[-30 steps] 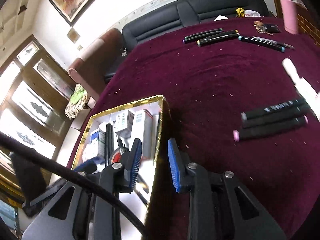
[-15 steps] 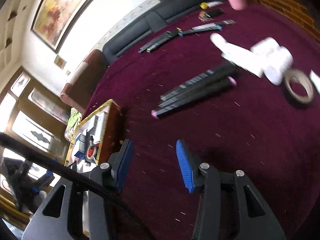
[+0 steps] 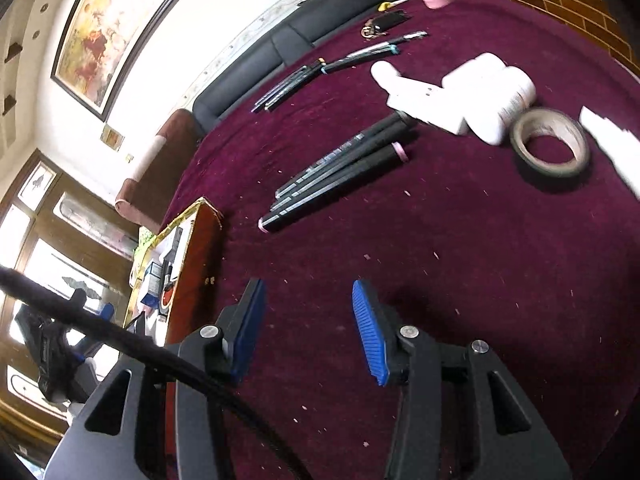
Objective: Organize objects
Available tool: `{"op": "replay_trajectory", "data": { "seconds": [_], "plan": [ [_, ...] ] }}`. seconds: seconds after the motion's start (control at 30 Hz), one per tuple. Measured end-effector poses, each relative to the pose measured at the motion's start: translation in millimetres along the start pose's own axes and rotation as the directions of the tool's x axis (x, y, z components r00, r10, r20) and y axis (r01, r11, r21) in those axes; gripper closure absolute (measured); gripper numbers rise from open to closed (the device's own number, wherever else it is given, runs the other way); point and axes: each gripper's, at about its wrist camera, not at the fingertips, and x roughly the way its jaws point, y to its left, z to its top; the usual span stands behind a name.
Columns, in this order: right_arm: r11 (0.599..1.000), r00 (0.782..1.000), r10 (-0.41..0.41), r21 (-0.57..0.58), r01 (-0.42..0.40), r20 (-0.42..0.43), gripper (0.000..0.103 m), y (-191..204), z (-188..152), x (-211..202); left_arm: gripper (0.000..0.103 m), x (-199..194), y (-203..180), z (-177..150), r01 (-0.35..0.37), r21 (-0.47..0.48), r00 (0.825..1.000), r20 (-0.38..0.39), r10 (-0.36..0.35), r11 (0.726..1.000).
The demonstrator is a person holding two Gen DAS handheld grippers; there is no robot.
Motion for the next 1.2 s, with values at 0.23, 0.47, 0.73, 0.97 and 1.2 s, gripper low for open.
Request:
{"op": "replay_trajectory", "data": {
  "seconds": [0.23,0.47,0.73,0.97,1.2],
  "plan": [
    [0.998,0.999,-0.051,-0.041,0.051,0.006,0.059,11,59,26,0.002,-24,-40,-21,0.214,-0.033,0.974,-0.064,-0.216,0.976],
    [0.982,0.983,-0.175,-0.078,0.171,-0.052,0.06,13,112,91,0.002,-13,-82,-61,0.363,-0.04,0.903,-0.23,-0.362,0.931],
    [0.992,0.971,-0.11,-0.08,0.095,-0.211,0.055,7,120,123,0.002,-10,-83,-70,0.35,-0.063,0.896,-0.27,-0.353,0.935],
    [0.997,0.956,0.062,-0.027,-0.073,-0.287,0.055,-8,73,85,0.002,-7,-92,-76,0.348,-0.067,0.891,-0.287,-0.352,0.935],
    [0.99,0.939,0.113,-0.043,-0.134,-0.324,0.055,-9,27,50,0.002,-4,-111,-85,0.354,-0.06,0.879,-0.321,-0.354,0.933]
  ]
}}
